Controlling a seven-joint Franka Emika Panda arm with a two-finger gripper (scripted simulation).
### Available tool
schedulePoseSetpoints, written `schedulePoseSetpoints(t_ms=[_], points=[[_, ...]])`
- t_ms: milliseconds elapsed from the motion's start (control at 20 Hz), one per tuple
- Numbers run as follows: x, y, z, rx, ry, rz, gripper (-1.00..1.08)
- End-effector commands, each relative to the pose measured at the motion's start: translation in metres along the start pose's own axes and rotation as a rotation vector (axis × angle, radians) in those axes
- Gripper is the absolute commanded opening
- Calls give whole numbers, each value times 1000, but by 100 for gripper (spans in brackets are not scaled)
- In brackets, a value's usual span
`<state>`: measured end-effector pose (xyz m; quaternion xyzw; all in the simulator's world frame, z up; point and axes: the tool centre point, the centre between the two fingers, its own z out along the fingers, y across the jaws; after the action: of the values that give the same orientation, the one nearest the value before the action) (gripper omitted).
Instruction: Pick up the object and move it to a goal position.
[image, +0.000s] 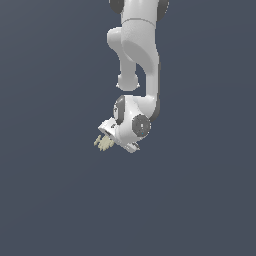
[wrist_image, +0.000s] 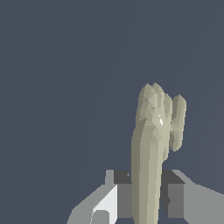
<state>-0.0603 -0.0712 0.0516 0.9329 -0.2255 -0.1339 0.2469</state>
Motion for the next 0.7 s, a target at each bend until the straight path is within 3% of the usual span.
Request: schedulePoseSetpoints(t_ms=[0,300,650], points=[[3,-2,-10,7,14,17,-100],[14,-10,-52,37,74,96,-100],[29,-19,-132,90,187,243,-100]])
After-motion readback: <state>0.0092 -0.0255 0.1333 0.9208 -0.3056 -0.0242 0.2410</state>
